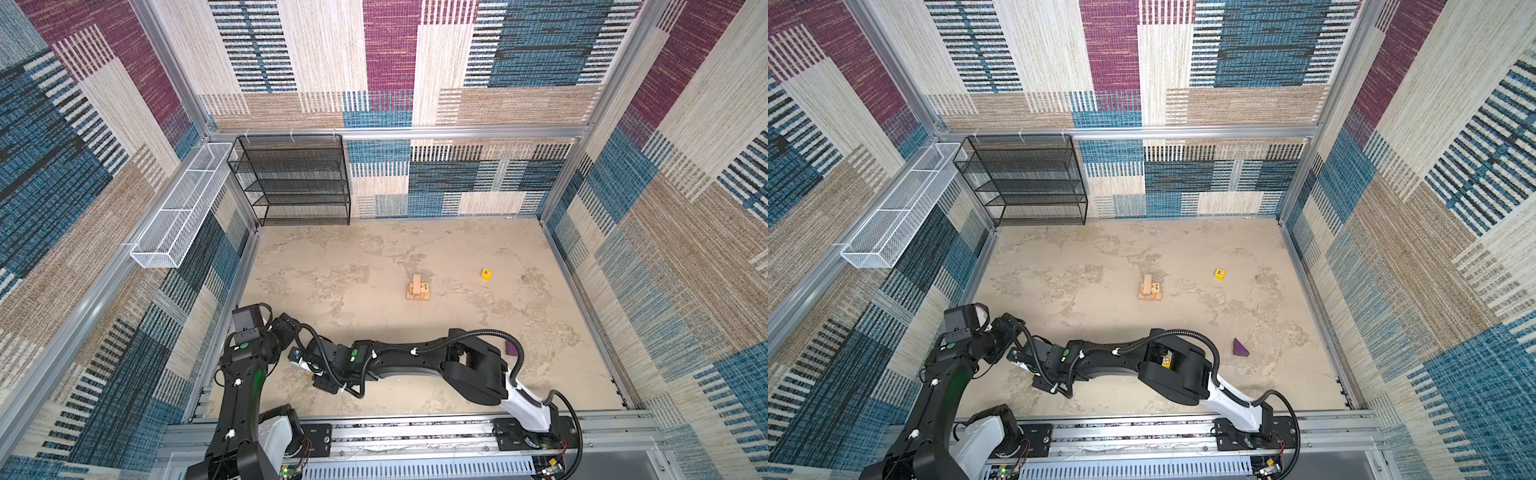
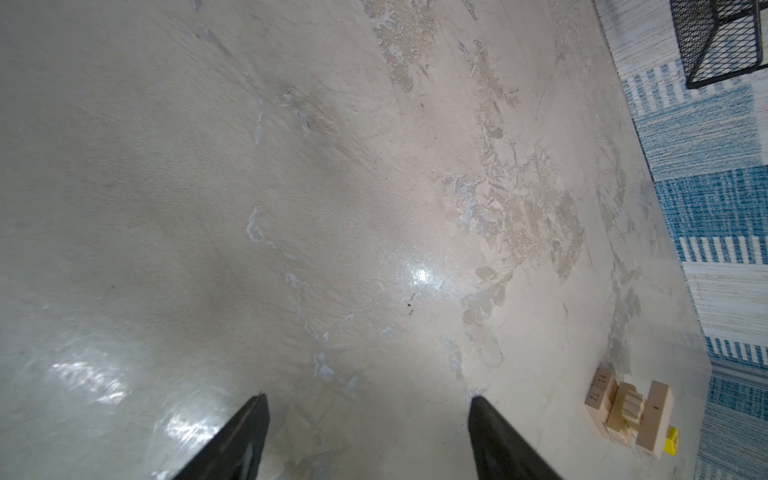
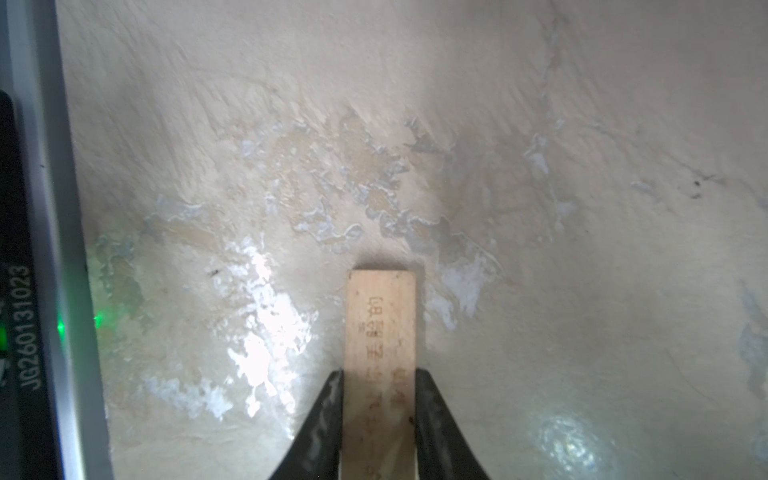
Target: Build the wood block tower
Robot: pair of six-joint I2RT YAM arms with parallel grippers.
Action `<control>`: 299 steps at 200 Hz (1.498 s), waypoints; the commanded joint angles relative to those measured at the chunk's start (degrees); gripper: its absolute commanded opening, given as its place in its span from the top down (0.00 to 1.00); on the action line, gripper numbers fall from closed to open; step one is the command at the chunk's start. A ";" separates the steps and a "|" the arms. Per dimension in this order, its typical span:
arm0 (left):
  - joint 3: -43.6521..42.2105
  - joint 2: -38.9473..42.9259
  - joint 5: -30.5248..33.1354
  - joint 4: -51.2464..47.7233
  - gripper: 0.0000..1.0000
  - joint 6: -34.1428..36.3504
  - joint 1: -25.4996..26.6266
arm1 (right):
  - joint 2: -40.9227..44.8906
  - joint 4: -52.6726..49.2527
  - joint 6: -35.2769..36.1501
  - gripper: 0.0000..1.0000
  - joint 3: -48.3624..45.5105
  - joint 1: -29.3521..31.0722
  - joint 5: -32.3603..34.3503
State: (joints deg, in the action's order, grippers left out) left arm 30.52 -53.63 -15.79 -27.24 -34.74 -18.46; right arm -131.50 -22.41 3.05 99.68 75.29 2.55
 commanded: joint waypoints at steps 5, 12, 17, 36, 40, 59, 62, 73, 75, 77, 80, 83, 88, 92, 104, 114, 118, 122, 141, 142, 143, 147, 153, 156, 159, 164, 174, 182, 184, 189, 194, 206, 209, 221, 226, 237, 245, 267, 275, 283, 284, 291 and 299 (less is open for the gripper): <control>-0.11 0.02 -0.64 0.70 0.20 0.56 0.00 | 0.46 0.48 -0.31 0.72 0.00 0.13 -0.36; -0.12 0.10 -0.64 0.69 0.20 0.55 -0.03 | 0.31 0.38 -0.38 0.73 0.04 0.12 -0.26; -0.11 0.06 -0.64 0.75 0.20 0.60 -0.02 | 0.30 0.31 -0.41 0.73 0.07 0.14 -0.18; -0.11 0.09 -0.60 0.67 0.20 0.55 -0.08 | 0.36 0.25 -0.63 0.76 -0.09 0.13 0.17; -0.11 0.08 -0.56 0.64 0.20 0.57 -0.09 | 0.36 0.27 -0.65 0.77 -0.15 0.17 0.22; -0.11 0.09 -0.56 0.61 0.20 0.55 -0.01 | 0.78 0.53 -0.73 0.83 -0.51 0.19 0.52; -0.11 0.06 -0.56 0.61 0.20 0.55 -0.04 | 0.73 0.61 -0.75 0.86 -0.55 0.18 0.48; -0.12 0.11 -0.56 0.59 0.20 0.62 -0.05 | 0.89 0.71 -0.81 0.99 -0.57 0.14 0.82; -0.11 0.15 -0.56 0.54 0.20 0.61 -0.01 | 0.90 0.71 -0.93 1.00 -0.57 0.13 0.93; -0.11 0.18 -0.56 0.53 0.20 0.57 -0.02 | 0.90 0.75 -0.94 1.00 -0.57 0.12 1.03; -0.11 0.14 -0.56 0.53 0.20 0.57 -0.02 | 0.96 0.71 -1.05 1.00 -0.60 0.12 1.20; -0.10 0.18 -0.56 0.58 0.20 0.58 0.00 | 0.99 0.77 -1.11 1.00 -0.59 0.12 1.29; -0.11 0.28 -0.56 0.48 0.20 0.55 0.00 | 1.08 0.84 -1.19 1.00 -0.63 0.12 1.46; -0.11 0.29 -0.56 0.46 0.20 0.56 -0.06 | 1.20 0.92 -1.32 1.00 -0.75 0.12 1.57; -0.06 0.41 -0.47 0.42 0.20 0.68 0.00 | 1.55 1.35 -1.69 1.00 -1.18 0.12 2.12; 0.10 0.47 -0.47 0.28 0.20 0.87 -0.02 | 2.18 2.01 -2.23 1.00 -1.98 0.13 2.78; 0.13 0.56 -0.47 0.28 0.20 0.91 -0.02 | 2.50 2.40 -2.49 1.00 -2.47 0.12 3.11; 0.19 0.54 -0.42 0.22 0.20 0.91 -0.01 | 2.81 2.81 -2.78 1.00 -2.92 0.13 3.47; 0.54 1.15 -0.11 -0.33 0.20 1.11 -0.01 | 4.80 4.57 -3.68 1.00 -5.42 0.15 4.51; 0.57 1.19 -0.11 -0.39 0.20 1.14 -0.05 | 4.91 4.66 -3.76 1.00 -5.49 0.14 4.54; 0.62 1.22 -0.07 -0.46 0.20 1.15 -0.02 | 5.01 4.75 -3.80 1.00 -5.65 0.13 4.60; 0.75 1.37 -0.01 -0.67 0.20 1.22 -0.03 | 5.39 4.96 -4.02 1.00 -6.15 0.11 4.80; 1.00 1.63 0.14 -0.94 0.21 1.41 0.00 | 6.08 5.25 -4.50 1.00 -6.84 0.06 5.34; 1.15 1.80 0.15 -1.09 0.21 1.49 -0.01 | 6.35 5.35 -4.66 1.00 -7.08 0.06 5.55; 1.20 1.95 0.27 -1.25 0.21 1.44 0.00 | 6.66 5.43 -4.90 1.00 -7.42 0.06 5.85; 1.43 2.19 0.39 -1.46 0.21 1.52 -0.05 | 7.20 5.54 -5.26 1.00 -7.73 0.01 6.34; 1.87 2.61 0.67 -1.83 0.21 1.62 0.02 | 8.43 5.79 -5.89 1.00 -9.68 -0.13 7.36; 2.26 2.88 0.92 -2.17 0.22 1.82 0.00 | 9.69 6.17 -6.52 1.00 -11.25 -0.21 8.28; 2.44 2.86 1.00 -2.26 0.22 1.86 -0.04 | 9.95 6.27 -6.66 1.00 -11.67 -0.27 8.51; 2.81 2.84 1.18 -2.52 0.22 1.97 0.00 | 10.91 6.59 -7.15 1.00 -12.77 -0.43 8.95; 3.15 2.86 1.32 -2.81 0.22 2.03 -0.01 | 11.80 6.93 -7.45 1.00 -13.95 -0.64 9.20; 4.02 2.89 1.46 -3.55 0.22 2.22 0.00 | 13.91 7.70 -8.03 1.00 -16.31 -1.33 9.23; 4.14 2.90 1.51 -3.74 0.22 2.29 -0.06 | 14.37 7.78 -8.21 1.00 -16.86 -1.53 9.22; 5.22 3.13 2.02 -4.62 0.22 2.68 0.00 | 16.19 7.91 -8.86 1.00 -18.48 -2.55 9.27; 5.77 3.26 2.32 -4.99 0.22 2.81 0.02 | 16.90 7.86 -9.31 1.00 -19.12 -3.05 9.39; 6.65 3.60 2.86 -5.56 0.22 3.01 0.06 | 18.54 7.78 -10.21 1.00 -20.32 -4.47 9.05; 7.38 3.66 3.18 -5.79 0.22 3.18 0.09 | 19.86 8.07 -10.74 1.00 -21.23 -5.45 8.76; 9.30 3.01 3.29 -5.94 0.23 2.15 0.21 | 23.17 8.86 -11.55 1.00 -23.64 -7.28 9.80; 9.68 2.29 2.70 -5.01 0.24 1.10 0.78 | 24.13 8.88 -11.73 1.00 -24.21 -7.81 10.78; 9.90 1.17 2.37 -4.15 0.24 -0.02 1.86 | 25.17 8.79 -11.83 1.00 -24.86 -8.19 11.68; 9.99 0.99 2.40 -4.05 0.24 -0.13 1.94 | 25.25 8.79 -11.83 1.00 -24.92 -8.25 11.77; 10.33 -0.23 2.77 -3.20 0.24 -1.08 3.44 | 26.24 8.79 -11.95 1.00 -25.57 -8.66 12.52; 10.79 -1.72 3.46 -1.97 0.24 -2.05 5.42 | 27.53 8.72 -12.46 1.00 -26.50 -9.08 13.30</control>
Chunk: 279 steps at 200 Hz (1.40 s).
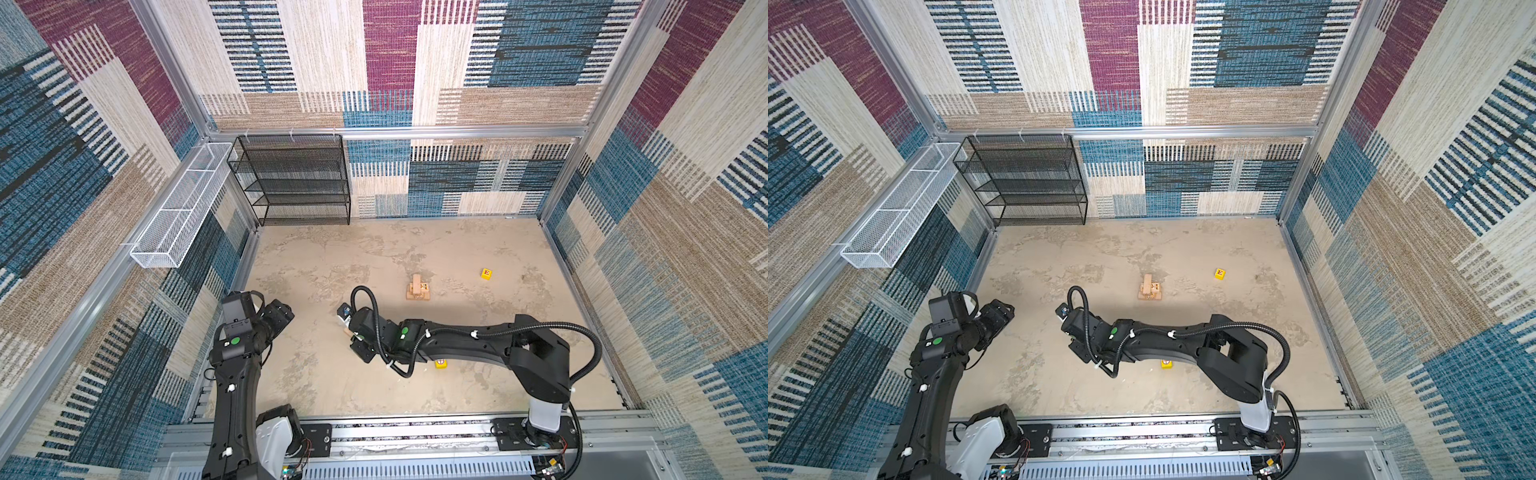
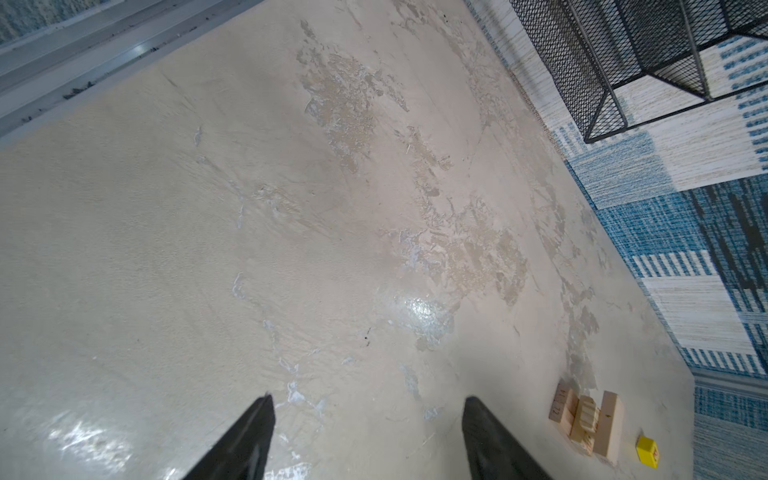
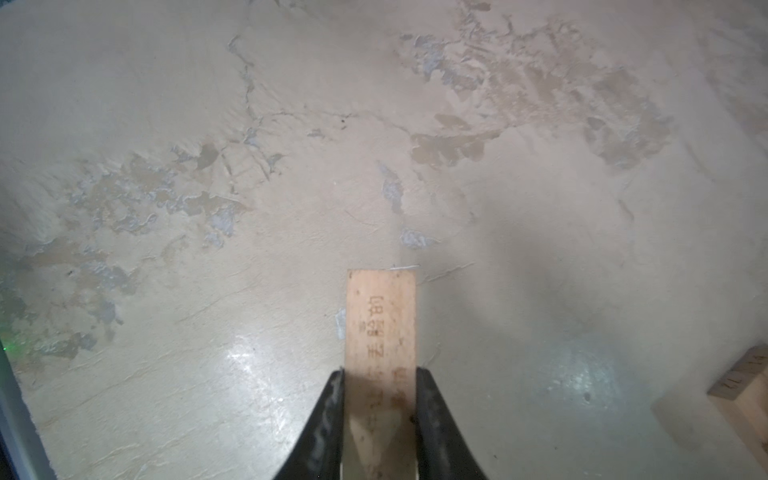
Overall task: Build the wood block tower
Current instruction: 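Lift and carry the plain bar toward the stack while the left arm reaches beyond it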
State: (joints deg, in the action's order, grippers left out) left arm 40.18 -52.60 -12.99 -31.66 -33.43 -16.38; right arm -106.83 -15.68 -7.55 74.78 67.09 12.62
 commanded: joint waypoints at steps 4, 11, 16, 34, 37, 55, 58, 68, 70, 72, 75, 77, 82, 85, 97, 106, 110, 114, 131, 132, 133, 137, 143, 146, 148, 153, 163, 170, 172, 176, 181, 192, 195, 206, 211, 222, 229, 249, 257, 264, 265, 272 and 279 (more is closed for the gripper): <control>1.42 -3.53 1.16 3.01 0.24 -3.82 4.51 | 3.53 2.04 -2.06 1.00 -2.09 -1.20 3.63; 1.90 -5.16 2.10 4.12 0.24 -4.51 6.73 | 4.92 2.14 -2.43 1.00 -3.21 -1.72 3.92; 2.34 -6.37 2.97 4.89 0.24 -5.10 8.40 | 5.88 2.23 -2.70 1.00 -4.06 -2.22 4.04; 4.53 -11.46 5.82 7.23 0.24 -6.54 14.69 | 9.52 2.07 -3.92 1.00 -7.29 -4.00 4.93; 4.94 -12.33 6.09 7.53 0.24 -6.81 15.78 | 10.13 1.87 -4.14 1.00 -7.89 -4.32 5.11; 7.87 -17.70 7.34 9.82 0.24 -8.22 20.65 | 13.82 1.03 -5.56 1.00 -10.80 -6.54 5.50; 8.35 -18.59 7.50 10.25 0.24 -8.42 21.55 | 14.48 0.84 -5.77 1.00 -11.28 -6.95 5.54; 9.98 -21.52 7.77 11.54 0.24 -9.09 24.01 | 16.30 0.48 -5.94 1.00 -12.82 -8.07 5.57; 10.35 -22.25 7.87 11.71 0.24 -9.21 24.51 | 16.72 0.35 -5.97 1.00 -13.15 -8.37 5.75; 10.77 -22.87 7.95 11.91 0.24 -9.31 24.87 | 17.02 0.22 -5.98 1.00 -13.39 -8.64 5.86; 11.39 -23.85 8.12 12.15 0.24 -9.41 25.69 | 17.44 -0.05 -6.03 1.00 -13.69 -8.95 5.97; 11.80 -24.50 8.17 12.21 0.24 -9.45 26.16 | 17.71 -0.25 -6.10 1.00 -13.87 -9.22 6.22; 12.95 -26.12 8.40 12.52 0.24 -9.46 27.31 | 18.32 -0.96 -6.29 1.00 -14.27 -9.76 6.86; 13.70 -27.06 8.62 12.51 0.24 -9.43 27.93 | 18.66 -1.34 -6.35 1.00 -14.55 -10.09 7.27; 16.81 -30.92 9.18 12.77 0.24 -9.39 30.50 | 20.03 -2.85 -6.84 1.00 -15.41 -11.68 8.55; 19.52 -33.84 9.43 12.76 0.24 -9.20 32.58 | 21.13 -3.68 -7.18 1.00 -16.12 -13.00 8.94; 20.70 -35.12 9.47 12.76 0.24 -9.08 33.36 | 21.73 -4.01 -7.29 1.00 -16.43 -13.84 8.96; 21.93 -36.29 9.40 12.79 0.24 -8.95 34.12 | 22.31 -4.36 -7.53 1.00 -16.79 -14.53 8.92; 27.34 -42.00 8.49 12.21 0.24 -8.56 37.12 | 24.85 -5.03 -8.11 1.00 -18.26 -17.65 8.76; 27.68 -42.47 8.41 12.09 0.24 -8.53 37.34 | 24.97 -5.05 -8.14 1.00 -18.40 -17.85 8.75; 27.98 -42.79 8.33 12.03 0.24 -8.51 37.45 | 25.16 -5.10 -8.16 1.00 -18.51 -18.04 8.74; 29.27 -44.13 8.18 11.57 0.24 -8.38 38.09 | 25.82 -5.21 -8.10 1.00 -18.86 -18.79 8.77; 31.16 -45.87 7.99 11.08 0.24 -8.25 38.99 | 26.51 -5.24 -8.11 1.00 -19.50 -19.72 8.83; 31.97 -46.44 7.86 10.87 0.24 -8.22 39.39 | 26.91 -5.26 -8.10 1.00 -19.76 -20.10 8.81; 32.46 -47.04 7.82 10.80 0.24 -8.16 39.69 | 27.10 -5.31 -8.12 1.00 -19.87 -20.38 8.78; 33.50 -48.12 7.73 10.63 0.24 -8.08 40.31 | 27.57 -5.41 -8.15 1.00 -20.24 -21.09 8.74; 35.10 -49.80 7.62 10.41 0.24 -8.03 41.37 | 28.45 -5.70 -8.24 1.00 -20.71 -22.33 8.74; 35.86 -50.72 7.62 10.39 0.24 -7.90 42.04 | 29.09 -5.75 -8.23 1.00 -20.93 -23.08 8.59; 36.11 -50.93 7.69 10.37 0.24 -7.95 42.22 | 29.23 -5.71 -8.26 1.00 -21.00 -23.30 8.63; 36.53 -51.33 7.72 10.31 0.24 -7.88 42.53 | 29.61 -5.63 -8.22 1.00 -21.12 -23.64 8.55; 37.09 -51.87 7.76 9.97 0.24 -7.79 42.85 | 30.02 -5.23 -8.27 1.00 -21.44 -23.94 8.41; 38.69 -53.00 7.81 8.84 0.24 -7.31 43.39 | 31.18 -4.14 -8.09 1.00 -22.21 -24.73 8.00; 39.19 -53.24 7.70 8.36 0.24 -7.14 43.40 | 31.40 -3.84 -8.14 1.00 -22.34 -24.99 7.77; 41.03 -54.19 7.34 6.92 0.24 -6.30 43.83 | 32.00 -2.61 -8.20 1.00 -23.08 -26.04 6.70; 41.67 -54.54 7.12 6.36 0.24 -5.92 43.97 | 31.96 -2.15 -8.27 1.00 -23.27 -26.56 6.05; 43.33 -55.32 5.93 5.49 0.24 -4.95 44.31 | 31.63 -1.77 -8.27 1.00 -23.13 -27.65 4.58; 44.43 -55.95 5.26 4.71 0.24 -4.50 44.49 | 31.06 -1.87 -8.22 1.00 -22.45 -28.16 3.84; 47.69 -57.47 3.87 2.68 0.24 -2.53 45.07 | 29.70 -3.08 -8.57 1.00 -20.64 -28.87 3.00; 49.43 -58.26 3.16 1.60 0.24 -1.78 45.19 | 29.57 -3.43 -8.77 1.00 -20.17 -28.94 2.87; 51.29 -58.76 2.61 0.25 0.24 -0.86 45.20 | 29.65 -3.56 -9.09 1.00 -19.90 -29.03 2.81; 51.52 -58.80 2.57 0.05 0.24 -0.81 45.21 | 29.65 -3.56 -9.08 1.00 -19.88 -29.07 2.83; 53.73 -59.36 2.01 -1.66 0.24 0.32 45.30 | 29.84 -3.73 -9.44 1.00 -19.63 -29.17 2.63; 55.95 -59.83 1.50 -3.49 0.24 1.23 45.30 | 29.99 -3.95 -9.63 1.00 -19.36 -29.25 2.57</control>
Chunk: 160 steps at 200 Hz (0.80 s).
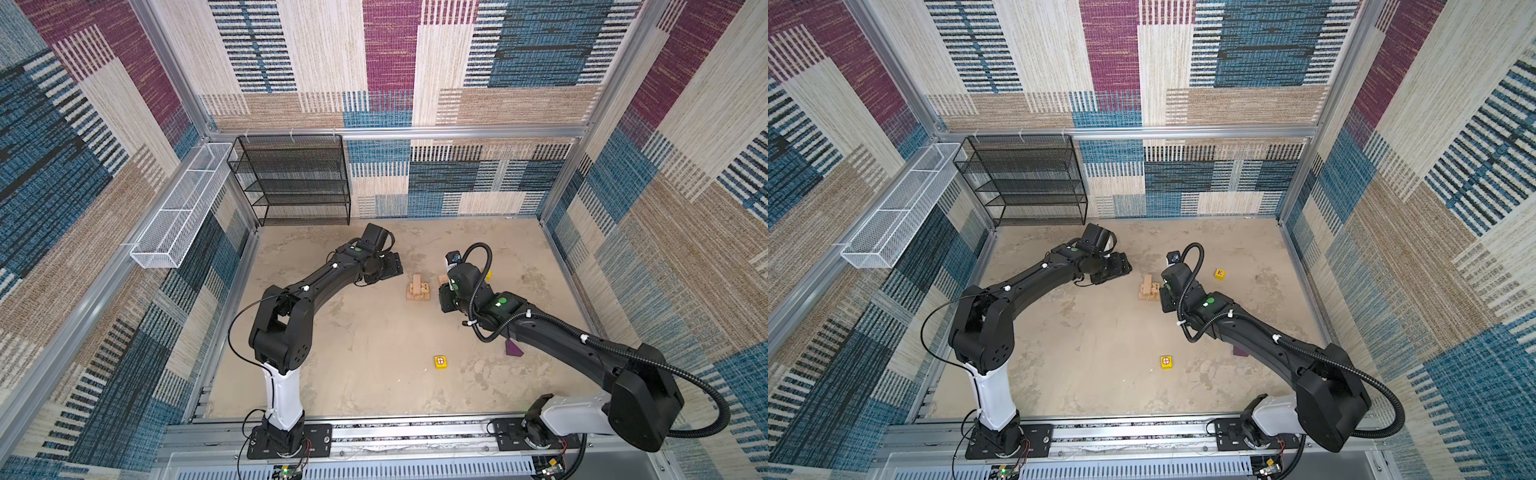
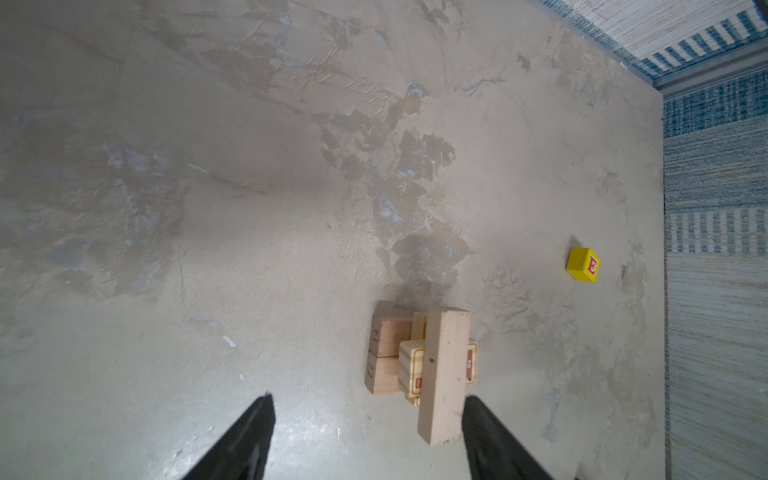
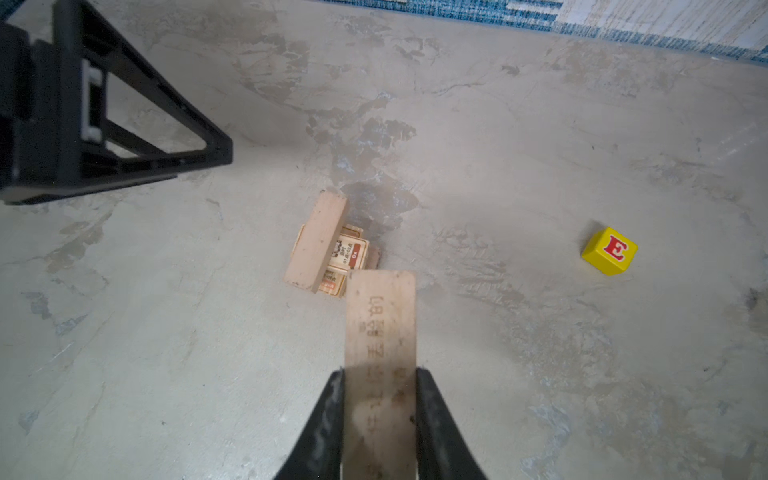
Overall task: Build the wood block tower
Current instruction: 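Lift and carry the plain bar toward the stack while the left arm reaches beyond it, then lower the plain bar beside the top bar of the stack with the right gripper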
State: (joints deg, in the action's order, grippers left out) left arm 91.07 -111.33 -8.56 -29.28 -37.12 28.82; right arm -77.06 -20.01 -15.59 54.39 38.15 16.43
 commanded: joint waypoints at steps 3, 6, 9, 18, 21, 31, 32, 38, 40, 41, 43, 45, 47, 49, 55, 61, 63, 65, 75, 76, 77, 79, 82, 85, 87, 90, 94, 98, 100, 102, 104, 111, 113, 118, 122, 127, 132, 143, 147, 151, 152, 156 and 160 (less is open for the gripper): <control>6.09 -1.35 -3.10 -6.61 0.24 5.31 0.10 | 0.24 0.26 -1.74 1.00 1.16 -0.42 -1.30; 7.11 -1.53 -3.31 -7.34 0.24 5.77 0.10 | 0.24 0.12 -1.73 1.00 1.32 -0.38 -1.19; 8.16 -1.72 -3.45 -8.15 0.24 6.24 0.10 | 0.24 0.00 -1.87 1.00 1.39 -0.36 -1.19; 10.99 -2.24 -3.91 -10.29 0.24 7.53 0.14 | 0.29 -0.25 -2.00 1.00 1.89 -0.48 -1.14; 11.92 -2.41 -4.04 -10.92 0.24 7.96 0.17 | 0.17 -0.33 -2.03 1.00 2.08 -0.46 -1.01; 14.63 -2.92 -4.19 -12.72 0.25 9.45 0.19 | -0.17 -0.64 -2.05 1.00 2.62 -0.42 -0.74; 14.87 -2.97 -4.19 -12.86 0.25 9.62 0.19 | -0.18 -0.64 -2.01 1.00 2.72 -0.44 -0.72; 16.02 -3.23 -4.19 -13.37 0.25 10.35 0.21 | -0.41 -0.73 -2.07 1.00 2.97 -0.50 -0.70; 16.24 -3.31 -4.19 -13.49 0.25 10.66 0.23 | -0.49 -0.73 -2.14 1.00 3.10 -0.53 -0.69; 16.33 -3.34 -4.19 -13.51 0.25 10.79 0.25 | -0.57 -0.73 -2.19 1.00 3.14 -0.53 -0.69; 16.53 -3.36 -4.19 -13.52 0.25 10.94 0.20 | -0.60 -0.67 -2.17 1.00 3.21 -0.53 -0.58; 16.67 -3.39 -4.19 -13.52 0.25 11.11 0.19 | -0.69 -0.65 -2.27 1.00 3.34 -0.56 -0.58; 16.81 -3.46 -4.23 -13.44 0.25 11.28 0.25 | -0.83 -0.60 -2.36 1.00 3.35 -0.50 -0.58; 16.92 -3.55 -4.26 -13.50 0.25 11.42 0.22 | -0.93 -0.57 -2.41 1.00 3.48 -0.52 -0.53; 17.13 -3.75 -4.32 -13.44 0.25 11.83 0.27 | -1.16 -0.24 -2.80 1.00 3.53 -0.52 -0.50; 17.23 -4.02 -4.51 -13.39 0.25 12.27 0.27 | -1.40 0.19 -3.18 1.00 3.52 -0.53 -0.49; 17.26 -4.19 -4.53 -13.34 0.25 12.50 0.27 | -1.49 0.36 -3.27 1.00 3.50 -0.53 -0.53; 17.29 -4.37 -4.60 -13.28 0.25 12.69 0.27 | -1.58 0.51 -3.43 1.00 3.52 -0.53 -0.52; 17.43 -5.06 -4.95 -13.43 0.25 13.83 0.27 | -2.23 0.98 -4.08 1.00 3.58 -0.53 -0.74; 17.41 -5.09 -4.97 -13.43 0.25 13.92 0.27 | -2.27 1.05 -4.13 1.00 3.60 -0.53 -0.81; 17.36 -5.15 -4.97 -13.44 0.25 14.01 0.27 | -2.33 1.04 -4.16 1.00 3.61 -0.53 -0.84; 17.27 -5.24 -4.98 -13.44 0.25 14.21 0.27 | -2.58 1.09 -4.17 1.00 3.61 -0.53 -0.90; 17.19 -5.34 -4.90 -13.39 0.25 14.53 0.27 | -2.81 1.11 -4.39 1.00 3.70 -0.53 -0.97; 17.00 -5.38 -4.85 -13.28 0.25 14.68 0.27 | -3.02 1.11 -4.51 1.00 3.75 -0.55 -0.97; 16.83 -5.45 -4.77 -13.31 0.25 14.88 0.27 | -3.08 1.11 -4.57 1.00 3.85 -0.54 -0.98; 16.73 -5.50 -4.72 -13.23 0.25 15.08 0.27 | -3.49 1.11 -4.76 1.00 3.85 -0.58 -0.99; 16.41 -5.61 -4.64 -13.14 0.25 15.37 0.27 | -3.86 1.11 -5.00 1.00 3.86 -0.54 -0.74; 16.26 -5.65 -4.63 -13.00 0.25 15.58 0.27 | -4.25 1.04 -5.27 1.00 3.92 -0.53 -0.61; 16.01 -5.65 -4.63 -12.93 0.25 15.65 0.27 | -4.42 0.96 -5.35 1.00 4.02 -0.60 -0.50; 15.92 -5.72 -4.63 -12.87 0.25 15.72 0.27 | -4.57 0.83 -5.46 1.00 4.09 -0.62 -0.38; 15.79 -5.74 -4.67 -12.79 0.25 15.75 0.27 | -4.76 0.78 -5.62 1.00 4.20 -0.62 -0.35; 15.57 -5.81 -4.86 -12.64 0.25 15.92 0.27 | -5.37 0.30 -5.91 1.00 4.54 -0.69 0.00; 15.57 -5.82 -4.99 -12.65 0.25 15.94 0.27 | -5.51 0.14 -6.02 1.00 4.57 -0.70 0.07; 15.70 -5.91 -5.42 -12.65 0.25 15.95 0.27 | -5.83 -0.14 -6.26 1.00 4.73 -0.75 0.15; 15.81 -5.99 -5.92 -12.65 0.25 15.87 0.26 | -6.04 -0.35 -6.38 1.00 4.70 -0.81 0.19; 15.88 -5.90 -6.63 -12.62 0.25 15.85 0.27 | -6.29 -0.53 -6.58 1.00 4.75 -0.87 0.22; 15.88 -5.71 -7.06 -12.63 0.25 15.85 0.27 | -6.50 -0.64 -6.79 1.00 4.70 -1.01 0.27; 15.26 -5.02 -7.20 -12.49 0.25 15.69 0.27 | -6.88 -0.89 -7.56 1.00 4.80 -1.43 0.22; 15.02 -4.85 -7.19 -12.47 0.25 15.76 0.25 | -7.10 -0.97 -7.84 1.00 4.77 -1.60 -0.01; 14.78 -4.64 -7.34 -12.43 0.25 15.77 0.27 | -7.26 -0.99 -8.10 1.00 4.73 -1.78 -0.27; 14.72 -4.62 -7.35 -12.45 0.25 15.85 0.32 | -7.25 -0.95 -8.12 1.00 4.70 -1.86 -0.35; 14.51 -4.53 -7.27 -12.47 0.25 15.85 0.33 | -7.50 -0.98 -8.30 1.00 4.67 -2.10 -0.65; 14.19 -4.36 -7.19 -12.36 0.25 15.85 0.34 | -7.63 -0.91 -8.52 1.00 4.76 -2.26 -1.16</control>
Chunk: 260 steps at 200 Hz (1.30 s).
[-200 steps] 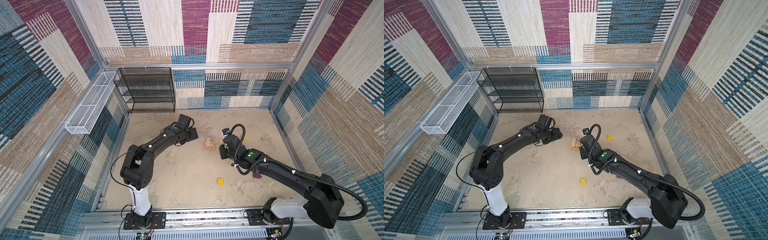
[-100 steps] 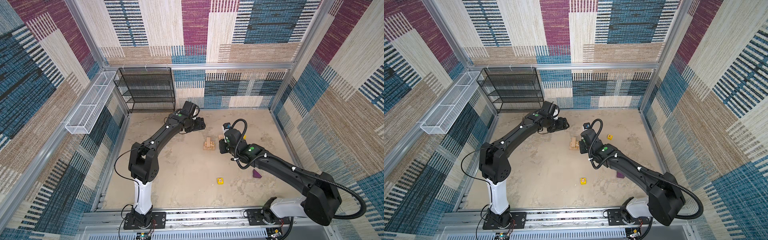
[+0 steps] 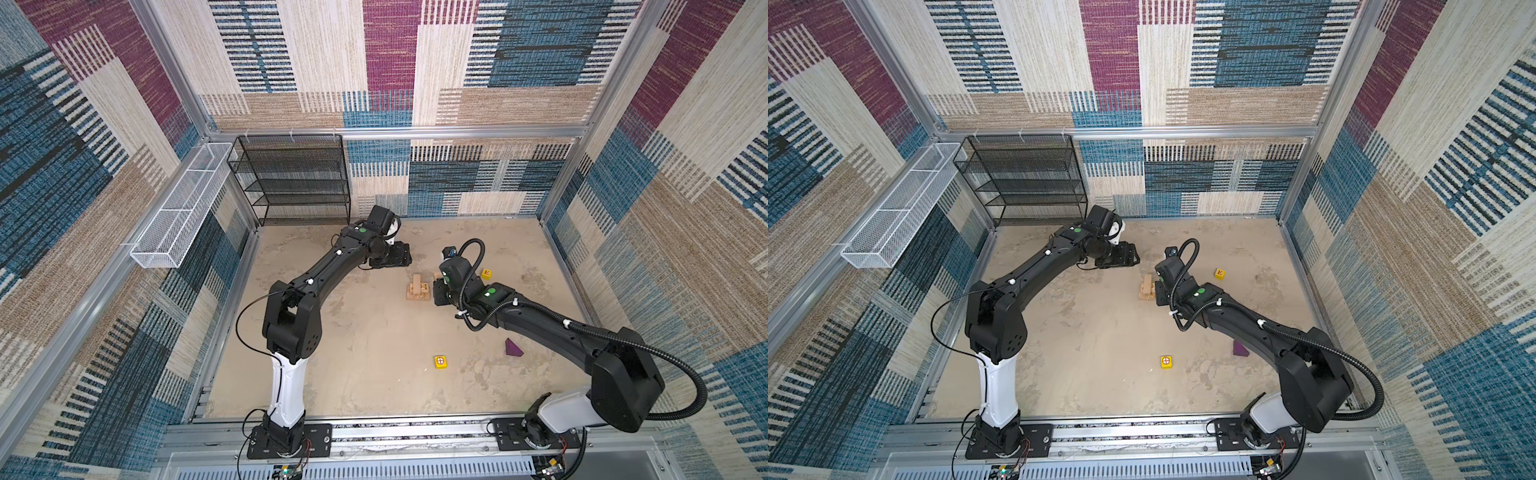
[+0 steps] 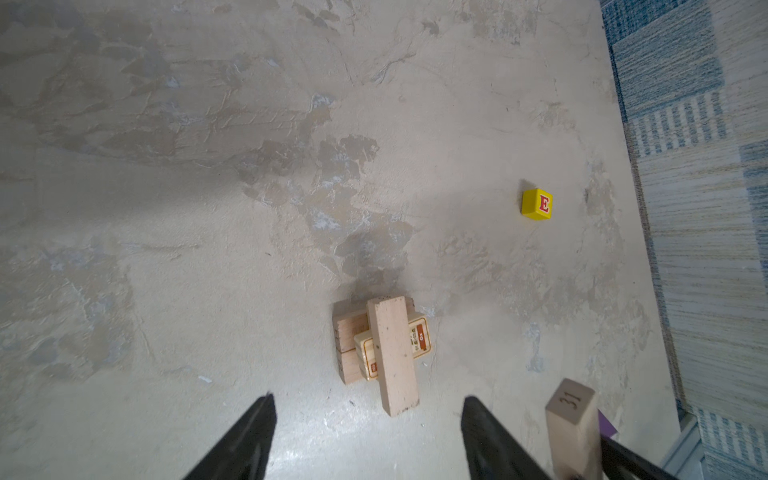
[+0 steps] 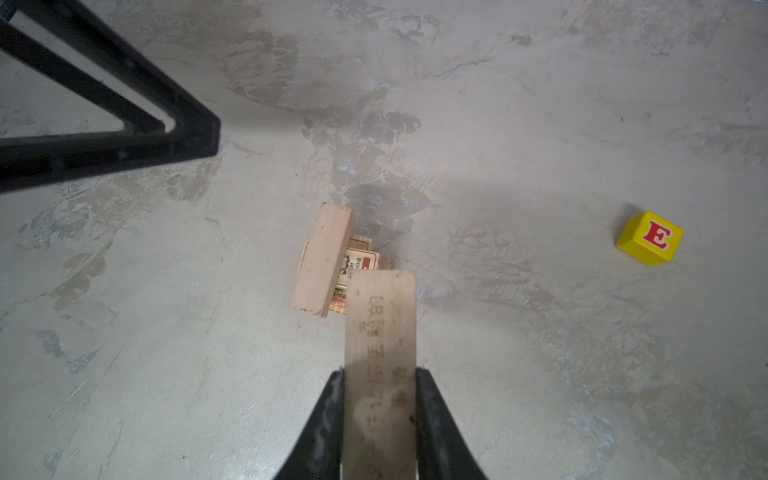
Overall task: Build the wood block tower
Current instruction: 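Lower the plain bar beside the top bar of the stack with the right gripper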
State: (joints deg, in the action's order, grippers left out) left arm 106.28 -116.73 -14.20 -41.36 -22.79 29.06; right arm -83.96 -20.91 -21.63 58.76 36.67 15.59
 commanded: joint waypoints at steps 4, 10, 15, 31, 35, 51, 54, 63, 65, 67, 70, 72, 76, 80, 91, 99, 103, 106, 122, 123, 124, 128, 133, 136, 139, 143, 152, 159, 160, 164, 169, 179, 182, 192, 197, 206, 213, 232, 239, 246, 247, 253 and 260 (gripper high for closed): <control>-1.36 1.13 -1.53 -0.28 0.25 1.44 0.12 | -0.99 -0.01 -2.69 1.00 0.43 -1.07 -0.79; -1.92 1.24 -1.75 -0.01 0.25 1.43 0.12 | -1.39 -0.10 -3.05 1.00 0.67 -1.32 -1.42; -2.32 1.25 -2.24 0.05 0.25 1.43 0.19 | -1.66 -0.23 -3.18 1.00 0.89 -1.57 -1.94; -3.07 1.29 -2.85 0.06 0.25 1.74 0.68 | -2.50 -0.43 -3.49 1.00 1.60 -2.01 -2.84; -3.17 1.29 -2.85 0.00 0.25 1.78 0.85 | -2.79 -0.37 -3.58 1.00 1.74 -2.15 -3.13; -3.21 1.26 -2.77 0.10 0.25 2.12 1.42 | -4.04 -0.11 -4.14 1.00 2.68 -2.73 -5.42; -3.19 1.30 -2.77 0.06 0.25 2.21 1.48 | -4.36 -0.10 -4.30 1.00 2.94 -2.81 -5.89; -3.31 1.24 -2.70 0.03 0.25 2.22 1.61 | -5.60 -0.31 -4.70 1.00 3.86 -2.98 -6.81; -3.39 1.17 -2.68 0.03 0.25 2.22 1.61 | -5.91 -0.46 -4.82 1.00 4.14 -3.00 -6.92; -3.43 1.18 -2.61 0.05 0.25 2.22 1.61 | -6.22 -0.52 -4.89 1.00 4.38 -3.00 -7.07; -3.47 1.19 -2.52 0.03 0.25 2.22 1.61 | -6.63 -0.68 -5.09 1.00 4.75 -2.98 -7.26; -3.52 1.16 -2.40 0.09 0.25 2.22 1.62 | -7.00 -0.77 -5.16 1.00 5.00 -3.00 -7.36; -3.66 1.15 -2.25 0.01 0.25 2.22 1.59 | -7.57 -0.90 -5.35 1.00 5.47 -3.02 -7.54; -3.75 1.15 -2.11 0.02 0.24 2.14 1.61 | -8.06 -1.05 -5.49 1.00 5.92 -3.08 -7.66; -3.87 1.14 -1.81 -0.03 0.24 2.13 1.59 | -9.61 -1.24 -6.07 1.00 6.90 -3.15 -7.68; -3.89 1.28 -1.71 -0.03 0.24 2.09 1.61 | -10.56 -1.31 -6.55 1.00 7.53 -3.32 -7.51; -3.94 1.22 -1.71 -0.03 0.24 2.12 1.62 | -11.00 -1.36 -6.83 1.00 7.82 -3.46 -7.51; -3.93 1.36 -1.63 -0.03 0.24 2.13 1.62 | -11.37 -1.41 -6.99 1.00 7.97 -3.56 -7.52; -4.07 1.57 -1.12 -0.03 0.24 2.21 1.62 | -12.89 -1.46 -8.18 1.00 8.68 -4.35 -7.83; -4.11 1.62 -1.07 -0.03 0.24 2.22 1.62 | -12.98 -1.44 -8.26 1.00 8.71 -4.38 -7.93; -4.09 1.61 -1.04 -0.03 0.24 2.26 1.62 | -13.07 -1.43 -8.35 1.00 8.72 -4.39 -8.03; -4.10 1.64 -0.87 -0.07 0.24 2.30 1.62 | -13.40 -1.42 -8.62 1.00 8.91 -4.68 -8.27; -4.12 1.68 -0.61 -0.07 0.24 2.40 1.62 | -13.88 -1.44 -8.90 1.00 9.06 -4.91 -8.71; -4.09 1.74 -0.45 -0.18 0.24 2.40 1.62 | -14.00 -1.38 -9.07 1.00 9.16 -5.04 -9.04; -4.09 1.76 -0.36 -0.22 0.24 2.40 1.60 | -14.25 -1.34 -9.30 1.00 9.25 -5.17 -9.27; -4.09 1.74 -0.20 -0.29 0.24 2.48 1.61 | -14.52 -1.29 -9.45 1.00 9.41 -5.31 -9.49; -4.07 1.85 -0.07 -0.38 0.24 2.58 1.60 | -15.11 -1.21 -9.81 1.00 9.74 -5.44 -10.03; -3.98 1.90 -0.04 -0.38 0.24 2.57 1.61 | -15.38 -1.24 -10.04 1.00 9.98 -5.45 -10.37; -3.98 1.92 -0.04 -0.38 0.24 2.57 1.61 | -15.41 -1.24 -10.07 1.00 9.98 -5.50 -10.43; -4.02 1.94 0.00 -0.36 0.24 2.58 1.60 | -15.59 -1.16 -10.12 1.00 10.06 -5.55 -10.65; -3.98 1.95 -0.04 -0.45 0.24 2.57 1.61 | -15.76 -1.07 -10.26 1.00 10.24 -5.54 -10.96; -3.90 1.97 -0.04 -0.47 0.24 2.57 1.61 | -16.07 -1.06 -10.50 1.00 10.47 -5.53 -11.34; -3.89 1.99 -0.04 -0.54 0.24 2.57 1.60 | -16.18 -1.07 -10.49 0.99 10.65 -5.55 -11.46; -3.84 2.04 0.02 -0.62 0.24 2.66 1.61 | -16.53 -1.07 -10.60 0.99 10.91 -5.52 -11.80; -3.73 2.03 0.05 -0.72 0.24 2.66 1.55 | -16.73 -1.06 -10.62 0.99 11.07 -5.55 -11.98; -3.80 2.11 0.05 -0.71 0.24 2.66 1.58 | -17.05 -0.96 -10.72 0.99 11.12 -5.50 -12.29; -3.76 2.20 0.13 -0.73 0.24 2.75 1.55 | -17.30 -0.89 -10.83 0.98 11.24 -5.51 -12.55; -3.64 2.37 0.35 -0.78 0.24 2.83 1.62 | -17.81 -0.90 -11.40 0.98 11.55 -5.53 -12.81; -3.70 2.46 0.40 -0.95 0.24 2.83 1.58 | -17.90 -0.81 -11.52 0.97 11.59 -5.55 -12.74; -3.70 2.47 0.40 -0.84 0.24 2.83 1.59 | -18.03 -0.76 -11.54 0.97 11.55 -5.62 -12.75; -3.70 2.47 0.40 -0.79 0.24 2.83 1.60 | -18.06 -0.74 -11.57 0.97 11.59 -5.58 -12.72; -3.69 2.55 0.40 -0.91 0.24 2.83 1.61 | -18.22 -0.72 -11.66 0.97 11.76 -5.58 -12.71; -3.70 2.56 0.40 -0.88 0.24 2.83 1.61 | -18.32 -0.80 -11.80 0.96 11.88 -5.63 -12.55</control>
State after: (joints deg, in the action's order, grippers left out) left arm 102.30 -114.80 -14.06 -41.39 -21.08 30.65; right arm -101.89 -22.52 -32.08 69.93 31.09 3.22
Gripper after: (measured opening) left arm 0.761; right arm 0.275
